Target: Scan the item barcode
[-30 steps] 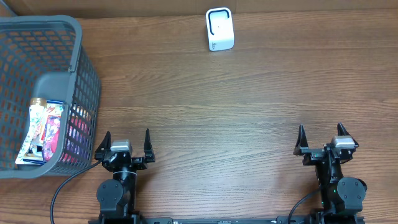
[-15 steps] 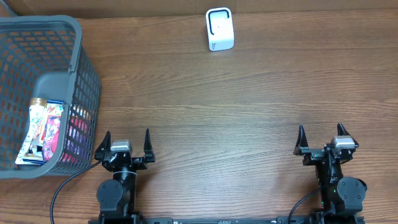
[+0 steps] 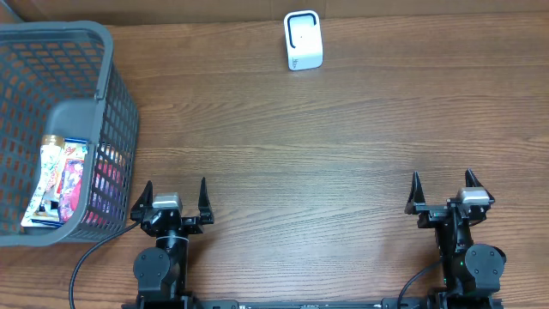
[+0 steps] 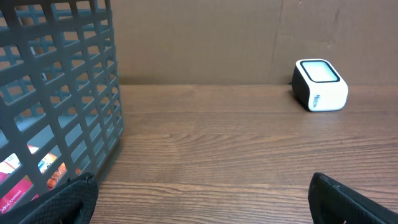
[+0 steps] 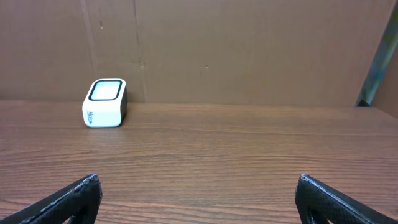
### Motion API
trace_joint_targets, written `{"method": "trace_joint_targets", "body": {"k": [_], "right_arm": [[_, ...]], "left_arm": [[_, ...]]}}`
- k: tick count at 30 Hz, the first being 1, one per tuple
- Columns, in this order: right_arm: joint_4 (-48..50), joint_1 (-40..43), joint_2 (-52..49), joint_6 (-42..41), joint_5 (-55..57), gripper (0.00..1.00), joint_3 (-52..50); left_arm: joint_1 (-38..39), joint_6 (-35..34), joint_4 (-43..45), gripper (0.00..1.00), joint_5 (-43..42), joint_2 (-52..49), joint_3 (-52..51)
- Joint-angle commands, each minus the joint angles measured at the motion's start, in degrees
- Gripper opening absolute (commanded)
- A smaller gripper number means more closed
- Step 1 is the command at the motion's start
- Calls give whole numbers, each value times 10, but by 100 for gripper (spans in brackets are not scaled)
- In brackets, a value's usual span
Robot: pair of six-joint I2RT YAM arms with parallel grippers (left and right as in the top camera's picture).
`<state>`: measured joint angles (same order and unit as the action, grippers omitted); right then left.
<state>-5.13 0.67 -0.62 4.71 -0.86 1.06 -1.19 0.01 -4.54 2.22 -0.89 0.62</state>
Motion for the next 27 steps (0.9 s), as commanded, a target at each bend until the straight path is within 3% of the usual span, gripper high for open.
{"method": "trace_joint_targets", "body": {"k": [1, 4, 6, 10, 13, 16, 18, 19, 23, 26, 27], "right_arm": [[3, -3, 5, -2, 2, 100, -6], [3, -3, 5, -2, 2, 100, -6], [3, -3, 5, -2, 2, 100, -6], [3, -3, 5, -2, 2, 100, -6], [3, -3, 5, -2, 2, 100, -6], [3, -3, 5, -2, 2, 100, -6], [3, -3, 5, -2, 2, 100, -6], [3, -3, 5, -2, 2, 100, -6], [3, -3, 5, -2, 2, 100, -6], [3, -3, 5, -2, 2, 100, -6], [3, -3, 5, -2, 2, 100, -6]], "left_arm": [[1, 7, 3, 100, 5, 6, -3], [1, -42, 8, 100, -44, 6, -3], [3, -188, 21, 100, -217, 6, -3], [3, -341, 92, 100, -390, 6, -3], [3, -347, 216, 100, -474, 6, -2], [0, -347, 293, 100, -464, 6, 15], [-2, -321, 294, 100, -437, 6, 47], [-3, -295, 277, 100, -427, 4, 72], [-10, -114, 12, 100, -375, -80, 288], [-11, -49, -228, 100, -319, -208, 482], [-11, -30, -270, 100, -318, -242, 525]]}}
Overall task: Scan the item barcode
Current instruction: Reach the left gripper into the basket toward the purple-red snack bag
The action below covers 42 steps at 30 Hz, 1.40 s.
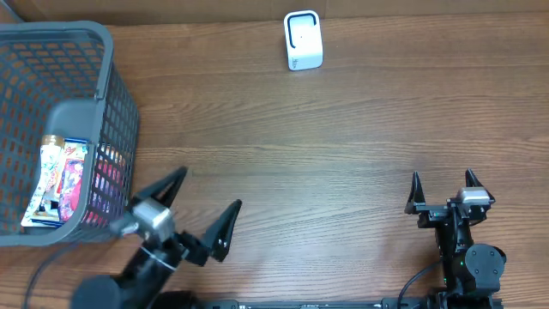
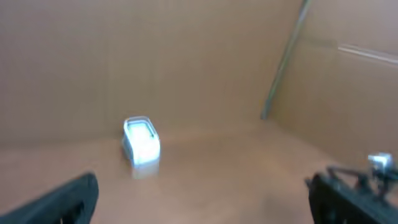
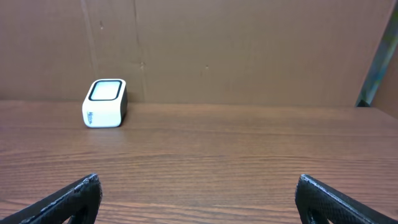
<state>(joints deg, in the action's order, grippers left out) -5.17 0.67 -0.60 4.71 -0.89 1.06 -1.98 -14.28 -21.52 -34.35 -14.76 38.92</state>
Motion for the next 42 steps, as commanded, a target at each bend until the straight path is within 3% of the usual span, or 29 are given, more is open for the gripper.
{"method": "trace_joint_targets", "body": {"k": [1, 7, 10, 15, 18, 25, 32, 36, 38, 42], "right_arm": [[4, -3, 4, -2, 2, 100, -6], [4, -3, 4, -2, 2, 100, -6], [4, -3, 4, -2, 2, 100, -6], [4, -3, 4, -2, 2, 100, -6], [3, -3, 4, -2, 2, 100, -6], [4, -3, 4, -2, 2, 100, -6], [4, -3, 4, -2, 2, 100, -6], [4, -3, 4, -2, 2, 100, -6], [4, -3, 4, -2, 2, 100, -6], [4, -3, 4, -2, 2, 100, -6]], "left_arm": [[-3, 134, -140, 100, 47, -139, 189], [-3, 187, -453, 100, 69, -410, 551], [-3, 231, -566, 100, 101, -508, 703], [-52, 126, -666, 100, 262, -626, 934], [-170, 97, -700, 100, 273, -682, 1057], [-336, 60, -698, 100, 273, -719, 1069], [-394, 48, -709, 100, 280, -798, 1069], [-410, 49, -749, 100, 346, -868, 1069], [-418, 63, -753, 100, 352, -889, 1063], [-431, 148, -753, 100, 283, -901, 1008]]}}
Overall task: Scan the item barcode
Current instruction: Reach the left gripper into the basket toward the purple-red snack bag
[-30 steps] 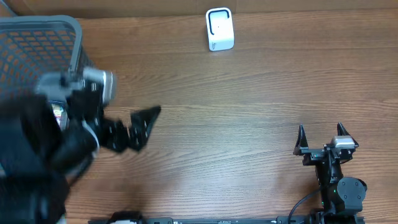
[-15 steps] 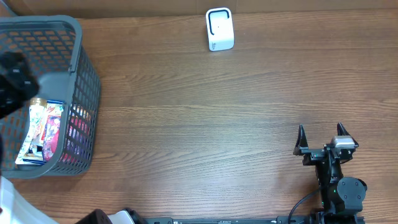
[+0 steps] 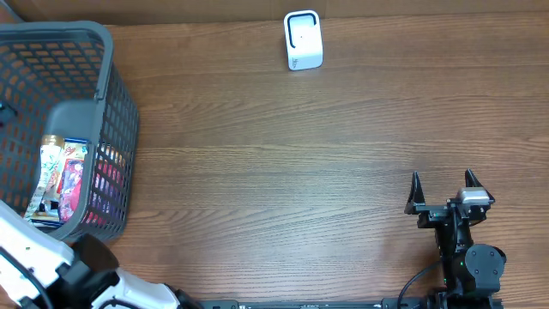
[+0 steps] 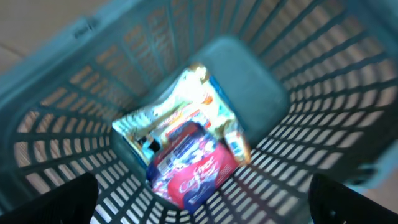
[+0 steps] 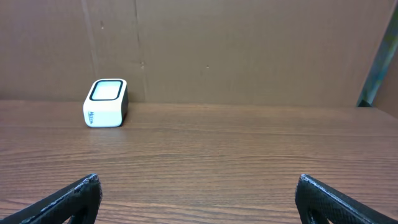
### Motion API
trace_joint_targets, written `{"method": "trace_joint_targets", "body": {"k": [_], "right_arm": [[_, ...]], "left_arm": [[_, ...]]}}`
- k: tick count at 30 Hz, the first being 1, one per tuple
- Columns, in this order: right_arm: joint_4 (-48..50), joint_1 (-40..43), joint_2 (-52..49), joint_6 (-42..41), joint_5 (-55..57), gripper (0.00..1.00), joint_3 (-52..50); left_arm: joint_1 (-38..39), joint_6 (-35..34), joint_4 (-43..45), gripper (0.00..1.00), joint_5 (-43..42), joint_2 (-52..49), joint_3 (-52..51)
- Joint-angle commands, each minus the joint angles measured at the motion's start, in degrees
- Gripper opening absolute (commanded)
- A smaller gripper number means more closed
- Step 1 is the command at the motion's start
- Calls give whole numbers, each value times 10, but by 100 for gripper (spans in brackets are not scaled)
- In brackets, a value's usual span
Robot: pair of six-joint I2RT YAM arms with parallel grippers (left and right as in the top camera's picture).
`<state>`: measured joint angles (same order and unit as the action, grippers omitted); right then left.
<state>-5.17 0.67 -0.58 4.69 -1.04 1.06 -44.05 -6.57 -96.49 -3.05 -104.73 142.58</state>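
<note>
Colourful snack packets (image 3: 62, 180) lie in the grey mesh basket (image 3: 107, 51) at the table's left. Looking down into the basket (image 4: 74, 37), the blurred left wrist view shows a red packet (image 4: 193, 168) under a yellow-white one (image 4: 177, 109). My left gripper (image 4: 202, 190) hangs open above them, holding nothing; overhead shows only a white part of the left arm (image 3: 30, 249). The white scanner (image 3: 303, 40) stands at the far middle, and the same scanner (image 5: 106, 102) shows from the right wrist. My right gripper (image 3: 446, 199) rests open and empty near the front right.
Bare brown wood table (image 3: 283, 163) lies between basket and scanner. A cardboard wall (image 5: 249, 50) backs the table behind the scanner. The basket's tall mesh walls (image 4: 348, 93) surround the packets on all sides.
The left arm has swung from the front of the table, where its camera faced the scanner, to above the basket, looking down on the packets. The right arm has not moved.
Both grippers first rested open at the front edge, the left beside the basket. Then the left one was lifted and turned toward the table's middle. Now it is open over the basket's inside, with the packets where they lay.
</note>
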Motion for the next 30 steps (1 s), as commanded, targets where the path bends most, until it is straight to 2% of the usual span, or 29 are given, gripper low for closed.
{"method": "trace_joint_targets", "body": {"k": [1, 8, 17, 30], "right_arm": [[4, -3, 4, -2, 3, 100, -6], [4, -3, 4, -2, 3, 100, -6], [4, -3, 4, -2, 3, 100, -6], [4, -3, 4, -2, 3, 100, -6]], "left_arm": [[-10, 81, -3, 100, -30, -4, -39], [-10, 110, 24, 100, -32, -10, -148], [-9, 180, 102, 100, -71, -10, -333], [-10, 186, 251, 100, -25, -10, -554]]}}
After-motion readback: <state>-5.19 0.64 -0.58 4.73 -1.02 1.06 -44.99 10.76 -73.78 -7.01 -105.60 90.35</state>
